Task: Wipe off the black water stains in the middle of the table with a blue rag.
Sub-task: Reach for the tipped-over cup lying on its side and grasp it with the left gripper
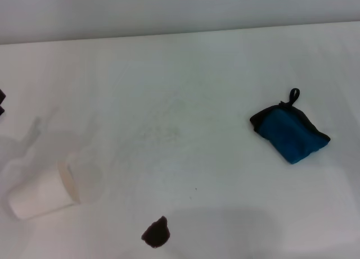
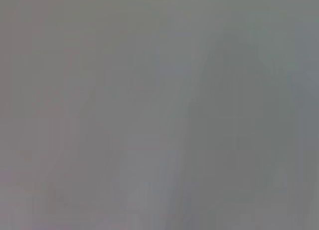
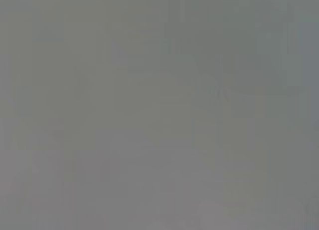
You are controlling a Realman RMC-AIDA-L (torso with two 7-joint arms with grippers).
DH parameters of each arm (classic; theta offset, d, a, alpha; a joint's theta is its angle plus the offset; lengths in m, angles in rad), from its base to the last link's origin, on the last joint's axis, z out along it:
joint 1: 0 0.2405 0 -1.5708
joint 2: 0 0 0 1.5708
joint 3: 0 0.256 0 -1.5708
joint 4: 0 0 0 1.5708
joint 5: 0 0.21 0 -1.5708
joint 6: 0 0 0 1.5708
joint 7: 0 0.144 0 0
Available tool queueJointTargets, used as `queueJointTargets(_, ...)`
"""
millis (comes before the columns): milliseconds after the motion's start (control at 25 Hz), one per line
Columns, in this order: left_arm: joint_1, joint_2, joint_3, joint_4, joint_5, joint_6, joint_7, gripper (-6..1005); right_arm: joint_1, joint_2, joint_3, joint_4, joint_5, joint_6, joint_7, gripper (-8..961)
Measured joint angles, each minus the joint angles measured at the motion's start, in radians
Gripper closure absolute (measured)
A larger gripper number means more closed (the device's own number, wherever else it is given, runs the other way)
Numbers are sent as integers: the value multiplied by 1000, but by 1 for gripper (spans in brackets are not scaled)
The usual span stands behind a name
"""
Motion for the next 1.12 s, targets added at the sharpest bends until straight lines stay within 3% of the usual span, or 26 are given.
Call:
queueJointTargets(480,-191,0,1,-589,313,247,-524,212,13,1,9,-6,7,11,0,543)
queueJointTargets(720,-304,4,3,-831,517,368,-645,241,14,3,9,8,8,32,1,543)
queueJointTargets(880,-407,17,4,-932,742,439,-664,236,9,3,9,25,8,63,1,543)
queueJointTargets(1120,-544,40,5,-960,1083,498,-624,235,-8,3,11,44,9,113,12,543)
